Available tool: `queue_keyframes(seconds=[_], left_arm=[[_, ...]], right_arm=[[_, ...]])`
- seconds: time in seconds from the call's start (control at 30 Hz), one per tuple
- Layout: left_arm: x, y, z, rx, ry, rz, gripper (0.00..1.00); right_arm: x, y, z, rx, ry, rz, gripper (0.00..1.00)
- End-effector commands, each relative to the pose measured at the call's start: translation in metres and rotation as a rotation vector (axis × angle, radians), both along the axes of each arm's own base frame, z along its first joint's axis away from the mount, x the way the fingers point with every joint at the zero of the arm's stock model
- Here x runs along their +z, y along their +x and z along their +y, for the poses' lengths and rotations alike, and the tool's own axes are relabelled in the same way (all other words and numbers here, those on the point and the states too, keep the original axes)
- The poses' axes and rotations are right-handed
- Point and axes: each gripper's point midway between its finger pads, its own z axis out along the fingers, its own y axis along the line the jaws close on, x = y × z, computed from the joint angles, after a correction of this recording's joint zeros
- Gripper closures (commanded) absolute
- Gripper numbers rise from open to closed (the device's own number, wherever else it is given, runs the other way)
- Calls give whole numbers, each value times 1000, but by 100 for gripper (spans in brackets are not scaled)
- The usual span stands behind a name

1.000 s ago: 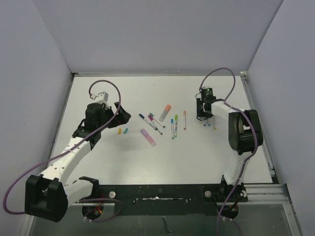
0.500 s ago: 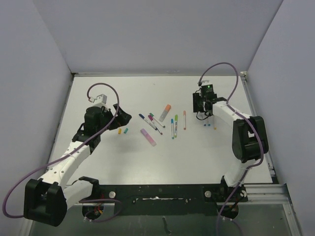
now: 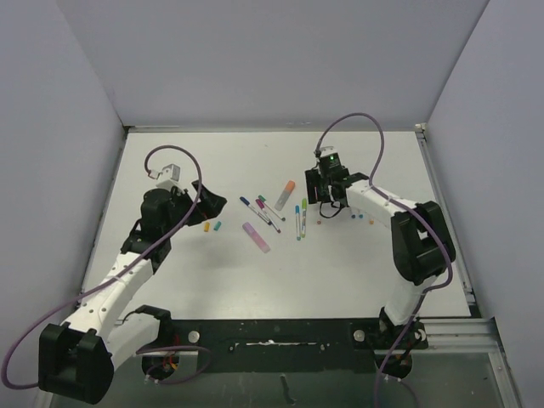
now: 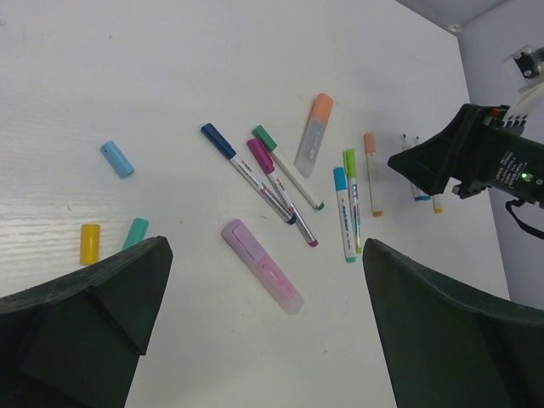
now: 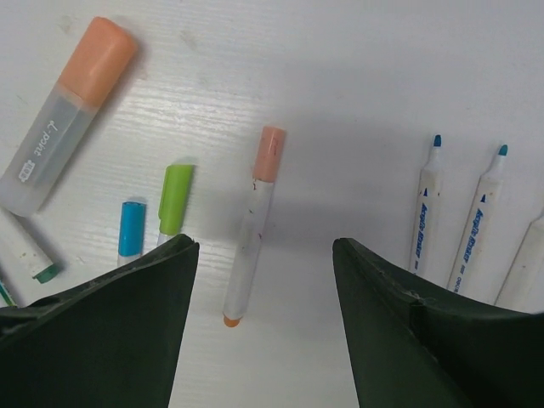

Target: Open the pen caps

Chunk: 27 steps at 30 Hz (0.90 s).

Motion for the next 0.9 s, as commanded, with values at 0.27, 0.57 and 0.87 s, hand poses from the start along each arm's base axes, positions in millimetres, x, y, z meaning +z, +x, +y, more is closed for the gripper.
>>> queue_keyframes(seconds=[0.27,0.57,0.87], left_arm=[[21,0,-3,-14,-32,-83,2],[21,0,-3,-10,-36,-84,2],[20,0,-3,-9,-38,-82,2]], right_arm=[[-33,-12,0,-66,11,81,35],[-51,-17,4,-55,15,137,37],[-65,-19,8,-50,27,181,59]])
